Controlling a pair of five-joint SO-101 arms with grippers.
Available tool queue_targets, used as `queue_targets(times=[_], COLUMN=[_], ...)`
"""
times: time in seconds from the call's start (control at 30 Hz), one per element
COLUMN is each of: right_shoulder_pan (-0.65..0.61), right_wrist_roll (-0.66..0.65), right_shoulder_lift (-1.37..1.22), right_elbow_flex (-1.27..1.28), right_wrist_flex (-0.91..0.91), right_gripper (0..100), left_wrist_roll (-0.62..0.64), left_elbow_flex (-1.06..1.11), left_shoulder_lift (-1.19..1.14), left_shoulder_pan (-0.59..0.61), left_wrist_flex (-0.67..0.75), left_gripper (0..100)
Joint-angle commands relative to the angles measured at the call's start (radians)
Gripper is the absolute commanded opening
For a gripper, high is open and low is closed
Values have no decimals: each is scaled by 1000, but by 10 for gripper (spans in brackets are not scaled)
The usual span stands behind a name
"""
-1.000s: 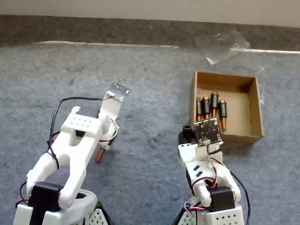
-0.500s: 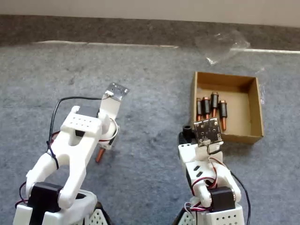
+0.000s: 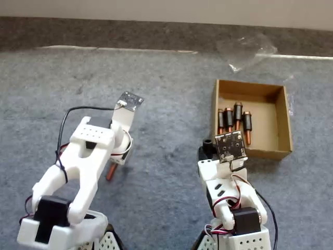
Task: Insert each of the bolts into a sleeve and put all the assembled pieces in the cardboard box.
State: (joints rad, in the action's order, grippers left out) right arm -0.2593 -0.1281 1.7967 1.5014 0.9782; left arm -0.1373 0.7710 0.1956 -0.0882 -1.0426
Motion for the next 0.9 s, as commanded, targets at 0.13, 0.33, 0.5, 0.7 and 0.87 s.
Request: queue_targets(times=[0.13, 0.33, 0.5, 0.7, 0.87], right_shoulder_pan=[10, 10, 10, 10, 10], right_wrist_roll=[-12, -12, -12, -12, -12], right_shoulder_lift=[10, 10, 10, 10, 10], right_elbow_flex=[-18, -18, -18, -18, -18], right_wrist_flex=[-39, -39, -39, -39, -39], right_gripper=[4, 4, 4, 4, 4], left_wrist_roll=[11, 11, 11, 11, 9], left_elbow_flex=[-156, -182, -183, -205, -239], left_shoulder_lift=[-182, -255, -277, -278, -272], left_shoulder_pan=[12, 13, 13, 13, 12], left_wrist_flex=[21, 72, 101, 98, 97], left_gripper=[126, 125, 43, 34, 34])
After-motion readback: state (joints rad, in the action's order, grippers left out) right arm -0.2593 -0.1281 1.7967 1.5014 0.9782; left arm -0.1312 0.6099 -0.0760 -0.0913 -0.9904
